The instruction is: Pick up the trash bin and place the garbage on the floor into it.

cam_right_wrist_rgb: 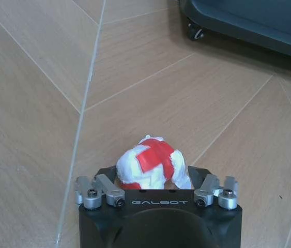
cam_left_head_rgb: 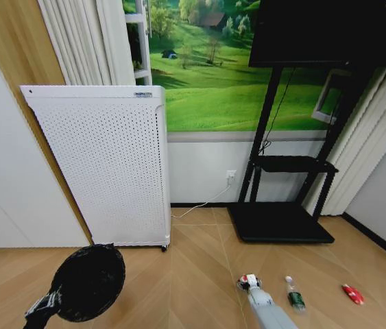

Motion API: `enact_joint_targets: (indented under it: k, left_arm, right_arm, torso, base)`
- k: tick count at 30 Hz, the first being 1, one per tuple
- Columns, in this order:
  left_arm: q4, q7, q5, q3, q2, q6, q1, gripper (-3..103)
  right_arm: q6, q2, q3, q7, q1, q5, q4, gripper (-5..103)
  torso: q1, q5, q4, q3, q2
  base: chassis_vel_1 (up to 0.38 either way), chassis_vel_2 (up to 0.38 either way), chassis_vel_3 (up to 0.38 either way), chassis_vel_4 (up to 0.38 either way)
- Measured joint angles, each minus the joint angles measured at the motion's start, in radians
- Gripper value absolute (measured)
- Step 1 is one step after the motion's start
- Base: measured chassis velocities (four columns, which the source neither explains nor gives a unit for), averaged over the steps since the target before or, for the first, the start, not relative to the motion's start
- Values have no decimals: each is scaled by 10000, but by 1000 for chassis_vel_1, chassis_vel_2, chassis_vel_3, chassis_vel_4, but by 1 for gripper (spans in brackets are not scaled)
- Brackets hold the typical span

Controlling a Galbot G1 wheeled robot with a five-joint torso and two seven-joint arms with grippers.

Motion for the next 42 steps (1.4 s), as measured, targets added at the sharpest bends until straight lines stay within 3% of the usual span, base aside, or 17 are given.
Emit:
enact_joint_targets:
  k: [9,12,15,42]
  left_arm:
    - [8,-1,-9,23,-18,-23,-3,5]
    - [9,-2,-8,23,-24,-26,-1,5]
    - [5,-2,-8,25,-46,-39,9,5]
    - [-135,-17,-76,36,-110,-46,81,5]
  right_arm:
    - [-41,26,-12,23,11,43,-8,44]
    - [-48,22,-17,24,11,57,0,44]
    - [-56,-6,-22,23,-25,88,40,33]
    - [-50,-149,33,-14,-265,157,209,33]
  torso:
    - [0,-3,1,0,1]
    - [0,-3,1,-1,1]
    - [0,0,3,-1,1]
    - [0,-1,2,0,2]
  base:
    - [0,0,0,0]
    - [0,0,0,0]
    - [0,0,0,0]
    - [0,0,0,0]
